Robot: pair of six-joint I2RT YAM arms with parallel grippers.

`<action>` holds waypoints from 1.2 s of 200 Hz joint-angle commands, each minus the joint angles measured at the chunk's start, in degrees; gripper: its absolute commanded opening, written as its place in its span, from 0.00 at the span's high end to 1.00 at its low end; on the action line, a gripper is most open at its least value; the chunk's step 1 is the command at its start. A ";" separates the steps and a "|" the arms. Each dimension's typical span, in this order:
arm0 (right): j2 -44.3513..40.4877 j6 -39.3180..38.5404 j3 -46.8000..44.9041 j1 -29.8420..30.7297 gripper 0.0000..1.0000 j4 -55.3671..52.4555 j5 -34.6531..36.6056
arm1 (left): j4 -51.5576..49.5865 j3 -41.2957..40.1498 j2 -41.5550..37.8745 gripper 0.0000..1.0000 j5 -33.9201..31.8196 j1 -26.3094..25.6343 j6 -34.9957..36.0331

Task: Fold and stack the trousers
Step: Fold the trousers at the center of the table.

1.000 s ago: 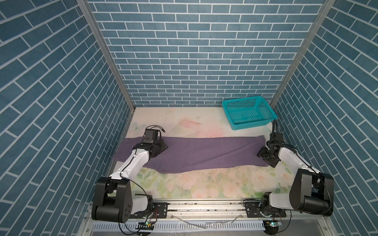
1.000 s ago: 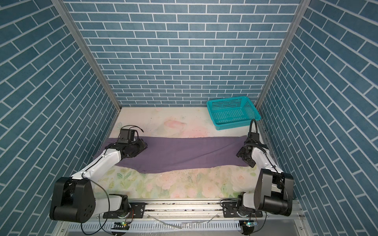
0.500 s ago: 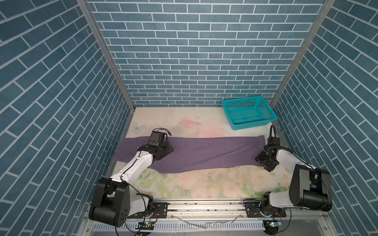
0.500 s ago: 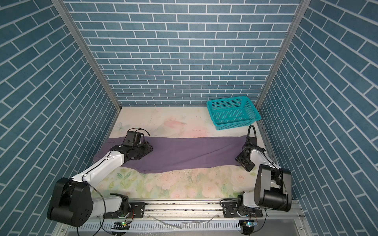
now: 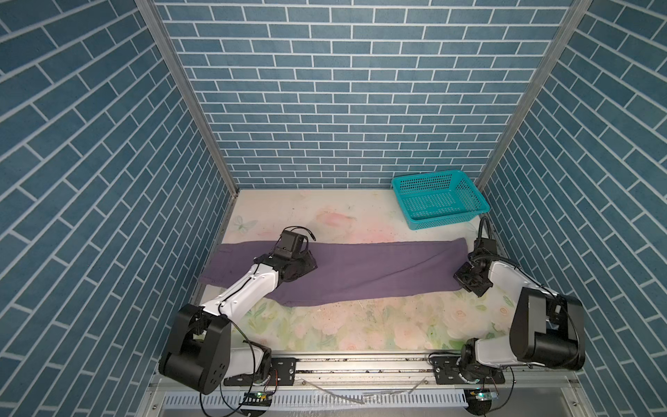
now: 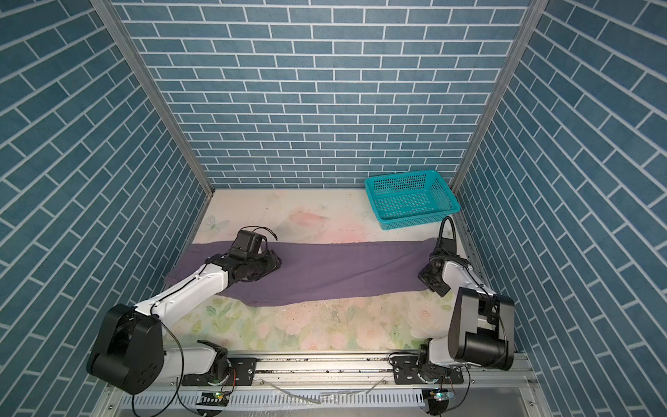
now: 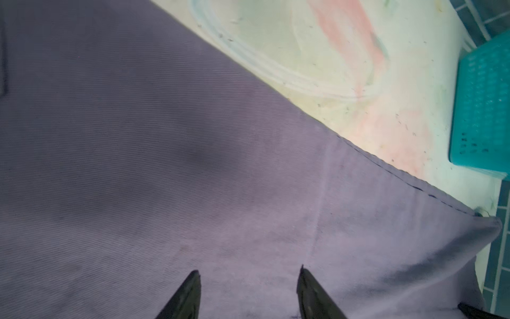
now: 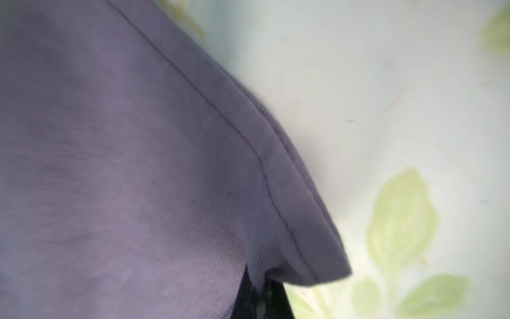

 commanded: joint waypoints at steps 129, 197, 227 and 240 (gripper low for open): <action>-13.86 -5.64 3.02 -10.87 1.00 -1.76 -2.21 | 1.30 25.29 22.13 0.73 0.28 -19.46 -1.85; -17.08 -1.53 12.23 1.52 1.00 2.93 -9.46 | 5.95 39.04 38.34 1.00 5.94 -31.18 -3.92; -18.68 -0.51 13.49 6.87 1.00 5.28 -11.32 | 9.03 42.55 44.63 1.00 8.82 -32.26 -5.87; -18.82 -0.81 13.90 9.20 1.00 5.88 -12.55 | 9.70 44.77 47.19 1.00 10.42 -32.27 -6.50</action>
